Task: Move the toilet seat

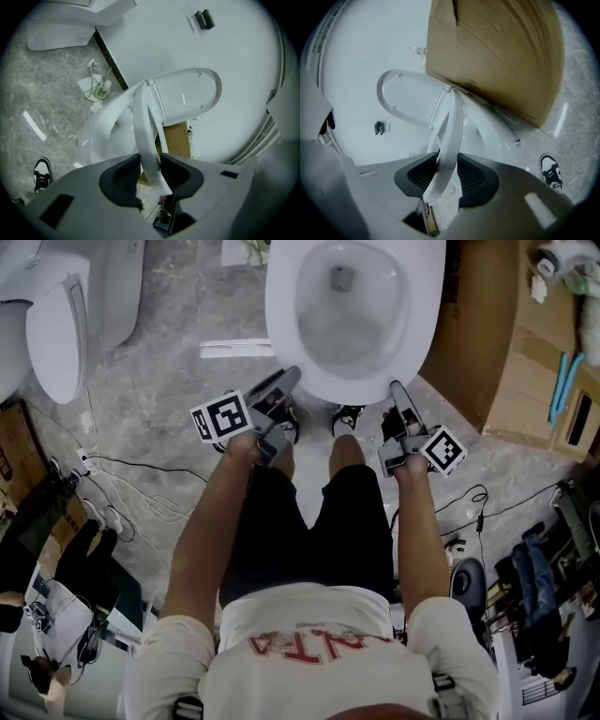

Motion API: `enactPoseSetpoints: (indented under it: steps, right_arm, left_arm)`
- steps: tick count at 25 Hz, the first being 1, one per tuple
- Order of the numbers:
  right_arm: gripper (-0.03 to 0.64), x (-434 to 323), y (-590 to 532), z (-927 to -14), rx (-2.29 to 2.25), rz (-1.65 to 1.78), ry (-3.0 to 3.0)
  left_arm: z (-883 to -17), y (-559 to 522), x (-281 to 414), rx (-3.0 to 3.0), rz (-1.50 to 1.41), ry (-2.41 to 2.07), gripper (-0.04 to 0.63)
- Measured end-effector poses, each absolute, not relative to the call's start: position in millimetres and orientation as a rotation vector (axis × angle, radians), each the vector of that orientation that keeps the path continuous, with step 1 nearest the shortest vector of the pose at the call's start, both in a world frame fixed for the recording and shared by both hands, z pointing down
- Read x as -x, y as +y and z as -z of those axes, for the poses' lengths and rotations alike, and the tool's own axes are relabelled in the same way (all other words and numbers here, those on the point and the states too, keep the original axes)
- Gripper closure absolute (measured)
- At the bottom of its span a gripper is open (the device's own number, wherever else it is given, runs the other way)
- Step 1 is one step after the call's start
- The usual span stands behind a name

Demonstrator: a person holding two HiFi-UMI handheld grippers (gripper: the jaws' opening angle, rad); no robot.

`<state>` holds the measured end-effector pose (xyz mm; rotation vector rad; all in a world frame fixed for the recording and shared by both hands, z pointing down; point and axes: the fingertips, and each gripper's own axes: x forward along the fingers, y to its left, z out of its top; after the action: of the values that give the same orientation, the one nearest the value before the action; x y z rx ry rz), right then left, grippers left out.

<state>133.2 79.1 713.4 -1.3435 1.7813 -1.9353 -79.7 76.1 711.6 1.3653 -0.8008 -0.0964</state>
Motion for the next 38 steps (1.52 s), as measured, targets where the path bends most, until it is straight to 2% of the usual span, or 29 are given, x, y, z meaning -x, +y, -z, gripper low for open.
enactPoseSetpoints:
  steps: [38]
  right_arm:
    - [0.436, -133.9, 11.6, -573.1, 1.149, 1.784, 1.861]
  left_arm:
    - [-570.8, 8.4, 76.9, -1.432, 0.336, -0.815, 0.452]
